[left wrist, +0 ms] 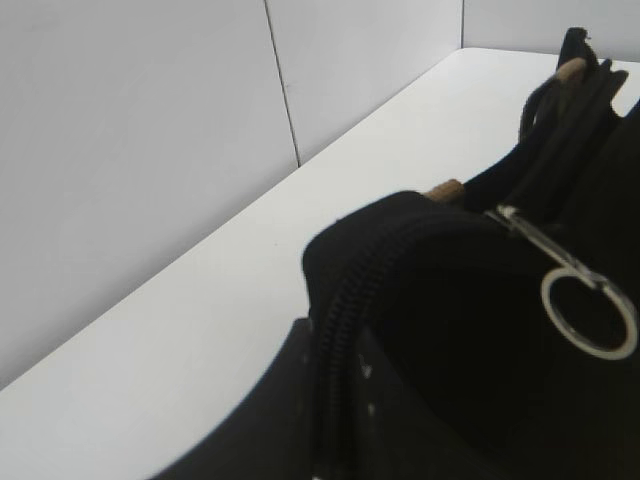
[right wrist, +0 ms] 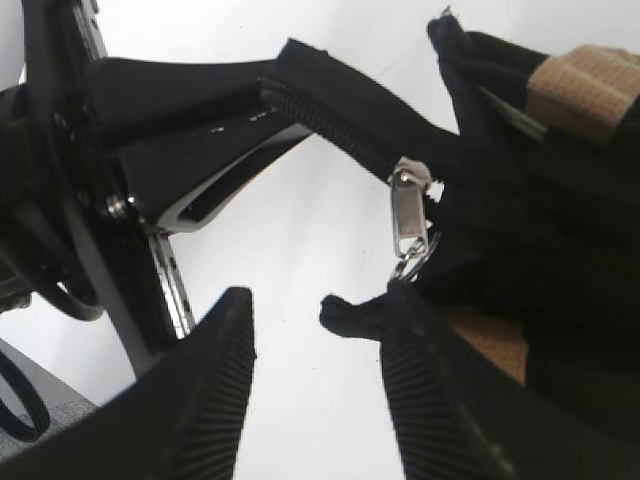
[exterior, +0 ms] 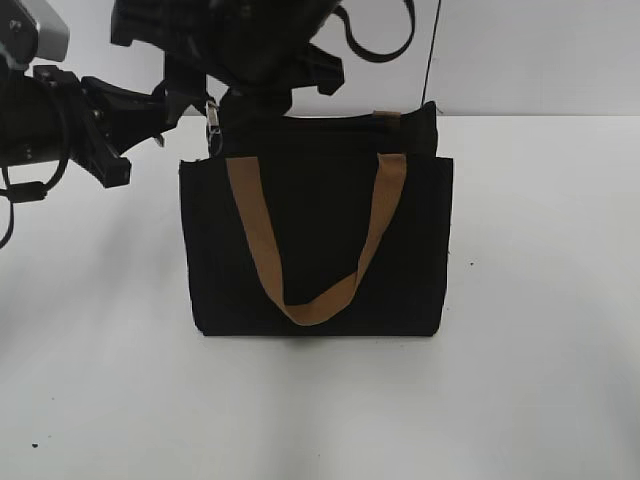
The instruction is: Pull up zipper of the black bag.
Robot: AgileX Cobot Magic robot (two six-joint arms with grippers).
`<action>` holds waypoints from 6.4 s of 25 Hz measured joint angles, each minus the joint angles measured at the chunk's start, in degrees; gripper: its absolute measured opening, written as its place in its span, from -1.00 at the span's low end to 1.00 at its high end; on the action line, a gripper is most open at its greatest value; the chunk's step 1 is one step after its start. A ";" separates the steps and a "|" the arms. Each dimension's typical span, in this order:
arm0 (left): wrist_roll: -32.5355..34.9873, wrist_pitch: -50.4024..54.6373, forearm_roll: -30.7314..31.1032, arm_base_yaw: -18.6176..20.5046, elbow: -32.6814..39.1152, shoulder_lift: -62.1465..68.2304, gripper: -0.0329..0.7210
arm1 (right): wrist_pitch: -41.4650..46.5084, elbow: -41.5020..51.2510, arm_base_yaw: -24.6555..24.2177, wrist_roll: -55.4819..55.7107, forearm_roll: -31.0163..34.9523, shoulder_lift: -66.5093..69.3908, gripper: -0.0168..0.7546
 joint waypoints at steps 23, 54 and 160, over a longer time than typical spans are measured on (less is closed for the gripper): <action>-0.23 -3.19 0.05 0.00 0.00 0.00 -0.84 | -2.48 -0.91 0.11 16.07 -10.19 6.66 -0.79; -5.23 11.58 -0.19 -0.66 0.00 -3.41 -0.84 | 13.14 -0.94 -4.57 -14.58 -7.15 2.84 -0.98; 28.03 108.65 -63.17 -34.82 15.69 -70.30 0.63 | 16.95 70.85 -15.22 -33.00 -7.85 -82.60 0.58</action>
